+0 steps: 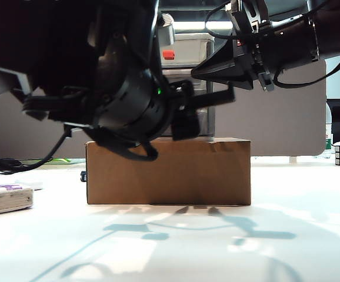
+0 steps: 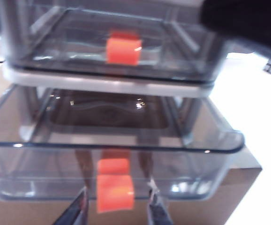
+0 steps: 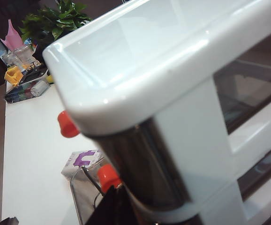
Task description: Open the third layer of the drawer on the table, pick up a pack of napkins on the table and put it in, and finally close the drawer.
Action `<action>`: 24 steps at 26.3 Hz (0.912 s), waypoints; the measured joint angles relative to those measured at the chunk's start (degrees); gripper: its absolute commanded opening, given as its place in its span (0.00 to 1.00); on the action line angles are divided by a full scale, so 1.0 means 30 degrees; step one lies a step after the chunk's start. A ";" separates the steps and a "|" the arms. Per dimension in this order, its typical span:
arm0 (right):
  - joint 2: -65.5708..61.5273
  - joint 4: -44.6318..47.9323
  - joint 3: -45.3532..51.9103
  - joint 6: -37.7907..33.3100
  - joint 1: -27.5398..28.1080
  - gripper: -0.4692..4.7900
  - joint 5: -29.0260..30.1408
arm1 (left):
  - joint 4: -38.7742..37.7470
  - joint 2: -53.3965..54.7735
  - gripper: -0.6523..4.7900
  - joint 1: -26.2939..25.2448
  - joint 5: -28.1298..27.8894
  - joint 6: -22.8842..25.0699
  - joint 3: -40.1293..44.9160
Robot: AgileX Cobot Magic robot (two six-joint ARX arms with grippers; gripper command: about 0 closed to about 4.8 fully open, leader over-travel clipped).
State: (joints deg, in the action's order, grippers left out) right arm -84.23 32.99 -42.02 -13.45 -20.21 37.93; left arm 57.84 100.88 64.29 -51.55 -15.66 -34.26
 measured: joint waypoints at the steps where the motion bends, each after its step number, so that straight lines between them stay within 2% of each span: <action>1: -0.0007 -0.0007 0.0000 0.0000 0.0000 0.08 0.0000 | -0.0015 0.0000 0.40 0.0036 0.0029 0.0007 -0.0036; 12: -0.0007 -0.0036 0.0000 0.0000 -0.0007 0.08 0.0007 | -0.0291 0.0000 0.40 -0.0787 0.0160 0.0007 -0.0204; 24: -0.0124 -0.0189 0.0007 0.0000 -0.0044 0.08 0.0000 | -0.0270 0.0000 0.40 -0.0947 0.1151 0.0007 -0.0204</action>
State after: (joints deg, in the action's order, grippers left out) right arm -84.60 32.42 -42.00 -13.45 -20.34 37.93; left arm 57.04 100.88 61.45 -48.10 -15.64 -34.87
